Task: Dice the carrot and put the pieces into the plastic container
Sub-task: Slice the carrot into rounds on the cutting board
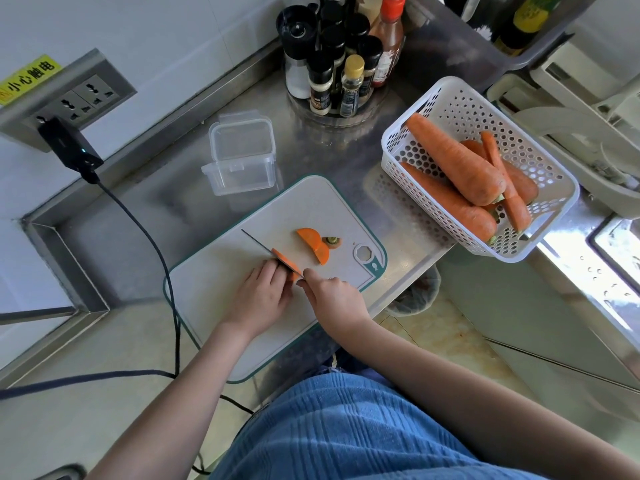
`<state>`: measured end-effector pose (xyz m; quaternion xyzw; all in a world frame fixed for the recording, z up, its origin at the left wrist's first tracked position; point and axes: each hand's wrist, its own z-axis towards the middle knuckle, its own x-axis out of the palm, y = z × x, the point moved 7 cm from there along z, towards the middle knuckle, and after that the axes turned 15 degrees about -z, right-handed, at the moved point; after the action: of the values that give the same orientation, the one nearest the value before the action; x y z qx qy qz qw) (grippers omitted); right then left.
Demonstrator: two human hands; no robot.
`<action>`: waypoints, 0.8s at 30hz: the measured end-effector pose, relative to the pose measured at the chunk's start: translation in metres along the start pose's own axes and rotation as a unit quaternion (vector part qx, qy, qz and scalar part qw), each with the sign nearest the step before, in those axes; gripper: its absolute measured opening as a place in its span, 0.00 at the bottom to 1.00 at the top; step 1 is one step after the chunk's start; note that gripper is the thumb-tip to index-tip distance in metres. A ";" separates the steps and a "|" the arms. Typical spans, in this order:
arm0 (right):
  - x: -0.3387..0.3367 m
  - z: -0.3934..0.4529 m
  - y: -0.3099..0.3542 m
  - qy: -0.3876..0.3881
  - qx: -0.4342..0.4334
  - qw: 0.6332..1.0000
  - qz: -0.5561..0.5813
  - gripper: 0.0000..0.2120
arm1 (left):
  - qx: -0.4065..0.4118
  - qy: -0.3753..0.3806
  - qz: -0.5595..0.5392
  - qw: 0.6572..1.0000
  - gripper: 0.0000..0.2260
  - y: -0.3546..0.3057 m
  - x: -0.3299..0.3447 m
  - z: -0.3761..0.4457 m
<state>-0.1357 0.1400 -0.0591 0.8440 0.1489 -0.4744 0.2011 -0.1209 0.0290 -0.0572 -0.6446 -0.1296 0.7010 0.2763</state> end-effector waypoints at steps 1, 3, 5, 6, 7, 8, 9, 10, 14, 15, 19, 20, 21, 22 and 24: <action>0.000 0.000 -0.001 0.000 0.002 1.000 0.004 0.15 | -0.039 -0.020 -0.035 0.998 0.10 0.001 -0.006 0.003; -0.001 0.000 0.000 -0.002 0.001 1.000 0.004 0.16 | -0.168 -0.101 -0.126 0.973 0.16 0.011 -0.025 0.008; -0.001 0.000 0.001 -0.001 -0.001 1.000 -0.004 0.17 | -0.280 -0.192 -0.185 0.922 0.19 0.020 -0.039 0.011; -0.001 0.000 0.001 -0.001 0.000 1.000 -0.005 0.17 | -0.304 -0.212 -0.180 0.911 0.20 0.022 -0.042 0.013; -0.001 0.000 0.001 -0.004 0.001 1.000 -0.004 0.17 | -0.317 -0.212 -0.162 0.910 0.21 0.021 -0.043 0.017; -0.001 0.000 0.001 -0.007 0.002 1.000 -0.003 0.17 | -0.329 -0.207 -0.141 0.911 0.20 0.022 -0.041 0.019; -0.001 0.001 0.000 -0.008 0.003 1.000 -0.003 0.17 | -0.343 -0.204 -0.121 0.909 0.20 0.023 -0.039 0.021; 0.000 0.001 0.001 -0.007 0.004 1.000 -0.004 0.16 | -0.359 -0.207 -0.108 0.904 0.19 0.023 -0.037 0.022; 0.005 0.005 0.003 0.000 0.007 1.000 -0.003 0.10 | -0.416 -0.196 -0.099 0.882 0.15 0.022 -0.028 0.022; 0.008 0.007 0.004 0.006 0.008 1.000 -0.004 0.08 | -0.423 -0.183 -0.091 0.883 0.15 0.023 -0.026 0.024; 0.013 0.014 0.003 0.028 0.017 0.999 -0.001 0.03 | -0.431 -0.112 -0.039 0.894 0.18 0.033 -0.020 0.032; 0.013 0.014 0.003 0.030 0.018 0.999 0.000 0.04 | -0.427 -0.101 -0.030 0.898 0.18 0.034 -0.018 0.032; 0.013 0.014 0.003 0.031 0.017 0.999 0.001 0.04 | -0.421 -0.098 -0.024 0.902 0.18 0.033 -0.017 0.032; 0.013 0.014 0.003 0.030 0.016 0.999 0.003 0.05 | -0.416 -0.103 -0.027 0.903 0.18 0.033 -0.018 0.031; 0.012 0.013 0.003 0.027 0.012 1.000 0.006 0.06 | -0.418 -0.117 -0.057 0.899 0.19 0.033 -0.017 0.028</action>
<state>-0.1379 0.1321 -0.0745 0.8597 0.1442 -0.4518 0.1898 -0.1548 -0.0023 -0.0568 -0.6055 -0.4788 0.6357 0.0039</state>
